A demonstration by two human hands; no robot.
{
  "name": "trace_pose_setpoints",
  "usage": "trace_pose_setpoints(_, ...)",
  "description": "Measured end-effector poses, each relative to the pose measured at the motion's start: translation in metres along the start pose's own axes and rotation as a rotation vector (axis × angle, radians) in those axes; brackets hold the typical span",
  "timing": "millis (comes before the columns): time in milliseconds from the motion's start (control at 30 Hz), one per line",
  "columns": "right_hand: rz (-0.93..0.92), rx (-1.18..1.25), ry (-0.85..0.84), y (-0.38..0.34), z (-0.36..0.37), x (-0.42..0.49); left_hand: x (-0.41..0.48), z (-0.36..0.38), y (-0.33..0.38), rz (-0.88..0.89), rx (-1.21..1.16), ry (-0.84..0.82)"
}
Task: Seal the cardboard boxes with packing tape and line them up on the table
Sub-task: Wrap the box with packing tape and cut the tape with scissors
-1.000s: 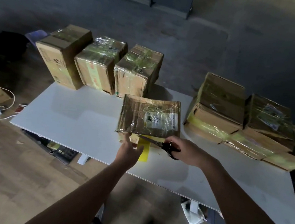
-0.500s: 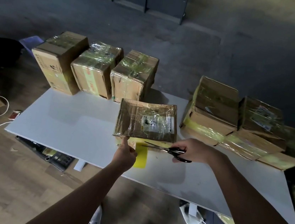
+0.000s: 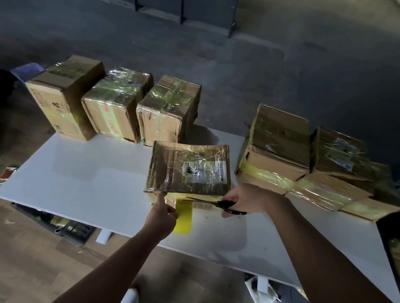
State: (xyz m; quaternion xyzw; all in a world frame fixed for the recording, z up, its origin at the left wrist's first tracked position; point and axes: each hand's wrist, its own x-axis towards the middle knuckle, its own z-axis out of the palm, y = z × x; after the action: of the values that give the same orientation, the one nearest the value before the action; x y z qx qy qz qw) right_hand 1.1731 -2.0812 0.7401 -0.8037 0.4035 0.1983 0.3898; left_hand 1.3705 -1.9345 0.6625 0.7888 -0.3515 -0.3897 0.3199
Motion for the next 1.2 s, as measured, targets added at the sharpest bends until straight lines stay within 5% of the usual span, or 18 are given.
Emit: trace_pose_setpoints(1200,-0.027,0.003,-0.046,-0.015,-0.004,0.023,-0.001,-0.007,0.002,0.0,0.018,-0.042)
